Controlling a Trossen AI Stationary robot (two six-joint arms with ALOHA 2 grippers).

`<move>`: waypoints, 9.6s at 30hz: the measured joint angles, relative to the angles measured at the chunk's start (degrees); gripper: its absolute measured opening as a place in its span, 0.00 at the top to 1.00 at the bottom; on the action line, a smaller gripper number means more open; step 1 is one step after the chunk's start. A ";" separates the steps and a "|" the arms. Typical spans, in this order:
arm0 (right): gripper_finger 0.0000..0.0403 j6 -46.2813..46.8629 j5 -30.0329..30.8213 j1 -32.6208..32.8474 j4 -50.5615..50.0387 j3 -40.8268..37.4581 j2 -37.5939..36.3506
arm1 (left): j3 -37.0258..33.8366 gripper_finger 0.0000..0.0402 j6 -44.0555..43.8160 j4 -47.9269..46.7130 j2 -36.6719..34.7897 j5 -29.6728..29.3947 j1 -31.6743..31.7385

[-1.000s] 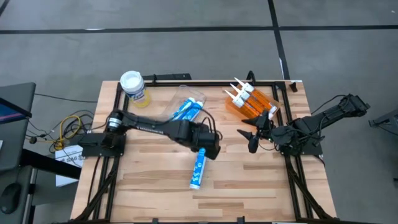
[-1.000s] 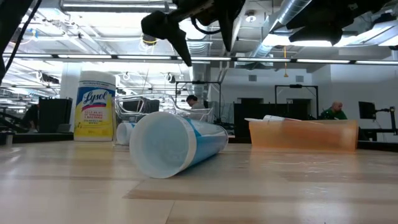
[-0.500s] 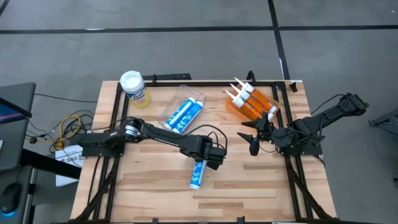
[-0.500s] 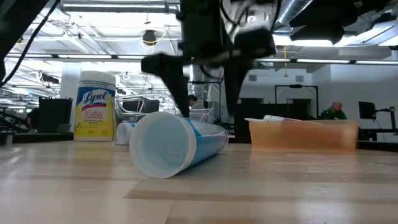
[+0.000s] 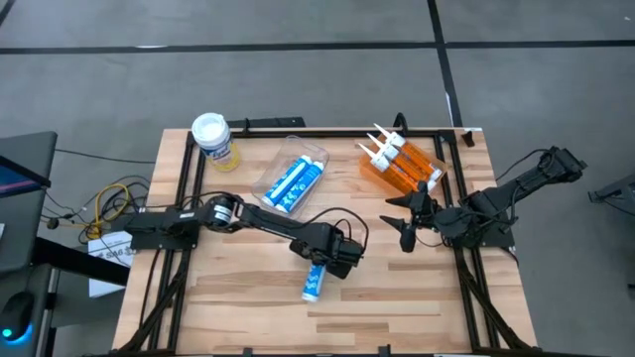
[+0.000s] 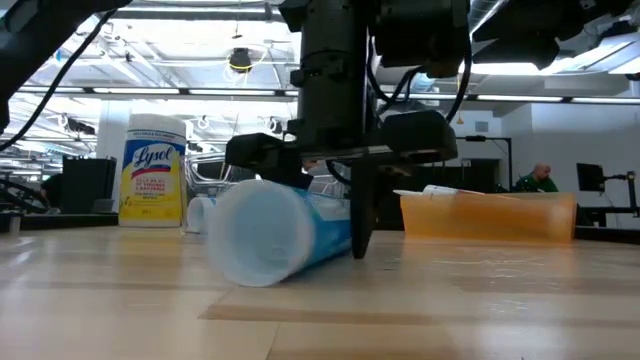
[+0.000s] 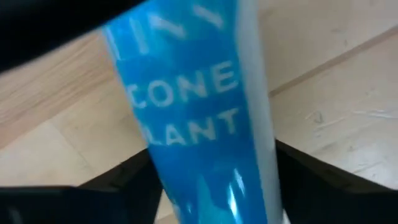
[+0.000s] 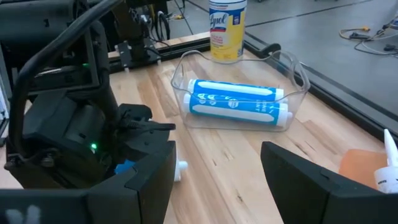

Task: Pick & place silicon tubes, Sealant and Lysol wipes
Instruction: Put the blue sealant into the transparent bin, then return to home position

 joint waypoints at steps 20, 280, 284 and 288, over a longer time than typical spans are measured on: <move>0.44 1.07 0.09 -0.13 0.26 0.00 0.00 | 0.24 0.50 7.42 -8.44 -21.87 -13.68 6.63; 0.44 1.07 -31.43 -6.27 7.28 -30.18 -47.54 | -110.51 0.37 36.23 62.13 -129.79 -26.52 13.33; 0.44 1.06 -31.43 -6.27 7.28 -30.18 -47.54 | -110.51 0.37 36.24 62.12 -129.79 -26.52 13.33; 0.44 1.07 -31.43 -6.25 7.27 -30.18 -47.54 | -110.51 0.37 36.23 62.12 -129.79 -26.52 13.33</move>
